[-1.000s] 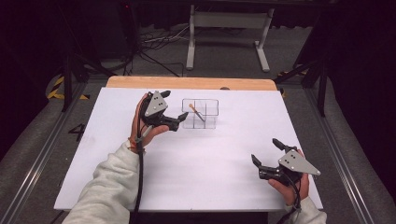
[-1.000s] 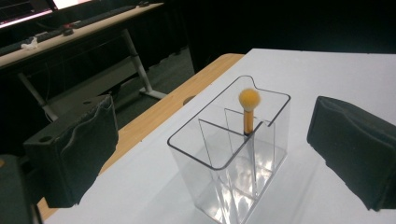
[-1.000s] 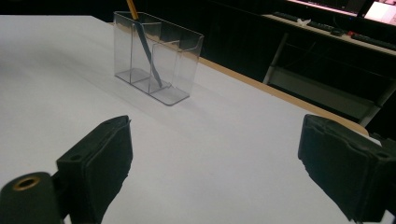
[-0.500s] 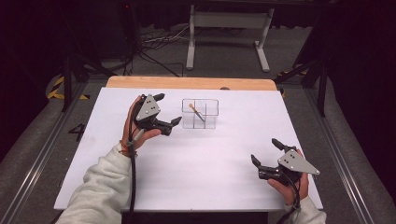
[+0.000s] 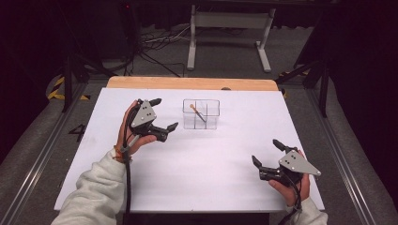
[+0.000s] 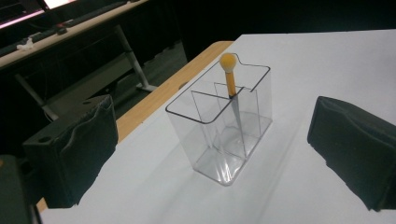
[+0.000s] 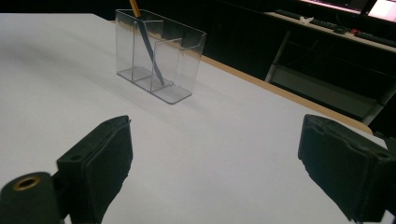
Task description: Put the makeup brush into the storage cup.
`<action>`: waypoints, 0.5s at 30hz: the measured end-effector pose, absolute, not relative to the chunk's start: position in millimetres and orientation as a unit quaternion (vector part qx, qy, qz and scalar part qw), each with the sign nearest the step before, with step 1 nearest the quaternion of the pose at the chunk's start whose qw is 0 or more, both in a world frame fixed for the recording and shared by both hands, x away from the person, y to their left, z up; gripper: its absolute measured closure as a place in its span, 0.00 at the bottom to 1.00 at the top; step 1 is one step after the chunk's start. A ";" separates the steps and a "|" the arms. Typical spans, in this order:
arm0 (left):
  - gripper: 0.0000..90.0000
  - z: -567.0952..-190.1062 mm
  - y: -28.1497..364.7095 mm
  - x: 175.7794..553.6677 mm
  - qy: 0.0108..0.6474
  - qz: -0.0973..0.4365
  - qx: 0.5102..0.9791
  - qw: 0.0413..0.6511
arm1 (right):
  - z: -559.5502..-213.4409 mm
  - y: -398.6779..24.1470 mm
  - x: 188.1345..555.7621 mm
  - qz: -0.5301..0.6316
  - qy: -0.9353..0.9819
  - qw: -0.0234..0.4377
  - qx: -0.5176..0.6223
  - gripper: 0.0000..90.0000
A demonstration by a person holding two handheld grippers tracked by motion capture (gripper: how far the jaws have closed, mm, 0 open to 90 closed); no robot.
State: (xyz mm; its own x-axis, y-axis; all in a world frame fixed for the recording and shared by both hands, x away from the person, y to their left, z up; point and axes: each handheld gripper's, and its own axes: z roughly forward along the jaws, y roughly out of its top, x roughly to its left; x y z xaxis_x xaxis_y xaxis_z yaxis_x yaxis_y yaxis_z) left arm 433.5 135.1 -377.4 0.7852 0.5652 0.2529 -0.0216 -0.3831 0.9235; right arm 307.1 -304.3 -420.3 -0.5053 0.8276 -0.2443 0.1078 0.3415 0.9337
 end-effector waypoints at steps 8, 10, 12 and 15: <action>0.03 -377.7 141.7 425.6 0.172 0.280 0.785 0.525 | -420.4 -304.1 306.8 0.475 0.726 0.378 0.322 0.12; 0.03 -378.7 144.3 423.8 0.171 0.282 0.785 0.524 | -420.8 -304.1 307.1 0.475 0.727 0.377 0.323 0.12; 0.03 -379.1 147.1 422.2 0.171 0.284 0.786 0.522 | -420.9 -303.9 306.9 0.474 0.728 0.376 0.322 0.12; 0.03 -380.6 149.6 418.6 0.173 0.285 0.785 0.522 | -420.8 -303.5 306.7 0.475 0.727 0.376 0.322 0.12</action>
State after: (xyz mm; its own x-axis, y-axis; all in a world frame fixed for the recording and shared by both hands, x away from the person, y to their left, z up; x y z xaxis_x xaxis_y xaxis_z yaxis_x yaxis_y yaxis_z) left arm 418.6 149.6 -380.6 0.7778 0.5689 0.2671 -0.0257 -0.3960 0.9179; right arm 306.7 -303.5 -420.8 -0.5093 0.8258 -0.2421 0.1108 0.3420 0.9332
